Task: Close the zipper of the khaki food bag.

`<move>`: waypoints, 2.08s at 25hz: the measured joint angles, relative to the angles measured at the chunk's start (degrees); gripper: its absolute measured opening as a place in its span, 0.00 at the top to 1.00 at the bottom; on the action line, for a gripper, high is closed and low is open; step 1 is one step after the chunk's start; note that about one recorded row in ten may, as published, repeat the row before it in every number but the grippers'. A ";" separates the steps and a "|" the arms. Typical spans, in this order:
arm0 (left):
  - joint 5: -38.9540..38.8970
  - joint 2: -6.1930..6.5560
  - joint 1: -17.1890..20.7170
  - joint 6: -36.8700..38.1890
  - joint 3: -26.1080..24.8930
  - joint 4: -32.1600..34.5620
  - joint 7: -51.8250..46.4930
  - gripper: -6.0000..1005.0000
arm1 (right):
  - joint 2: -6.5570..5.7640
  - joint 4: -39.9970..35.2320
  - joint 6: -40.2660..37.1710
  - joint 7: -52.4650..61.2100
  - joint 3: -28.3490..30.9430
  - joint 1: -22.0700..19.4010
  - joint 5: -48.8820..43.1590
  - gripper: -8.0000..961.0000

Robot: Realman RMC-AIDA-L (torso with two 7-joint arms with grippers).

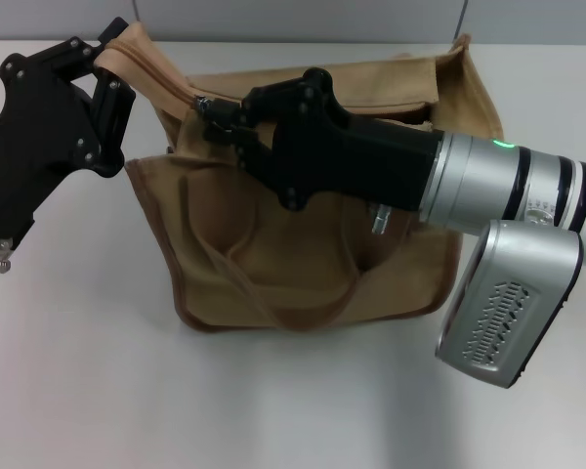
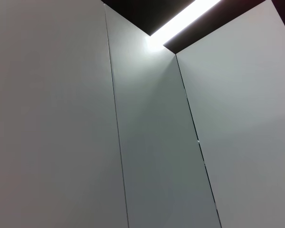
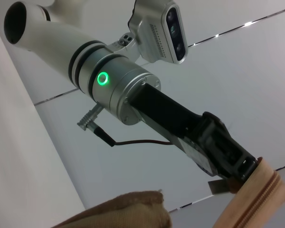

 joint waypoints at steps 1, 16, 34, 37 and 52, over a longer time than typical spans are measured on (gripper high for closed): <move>0.00 0.00 0.00 0.03 0.00 0.00 -0.02 0.96 | 0.00 0.10 0.00 0.00 0.00 -0.03 0.00 0.70; 0.00 0.00 0.09 0.66 0.05 0.00 -0.41 0.96 | 0.00 1.13 -0.14 0.67 -0.12 -0.12 2.95 0.99; -0.23 0.17 0.75 -1.44 -2.32 -0.09 -0.73 0.96 | 0.00 4.34 -4.31 0.15 2.06 -3.12 6.74 0.99; -0.24 0.18 0.80 -1.63 -2.72 -0.09 -0.73 0.96 | 0.00 5.26 -4.55 0.15 2.51 -3.52 7.73 0.99; -0.29 0.18 0.95 -4.73 -3.64 -0.09 -0.73 0.96 | -0.09 9.96 -9.73 -0.05 8.24 -5.95 10.90 0.99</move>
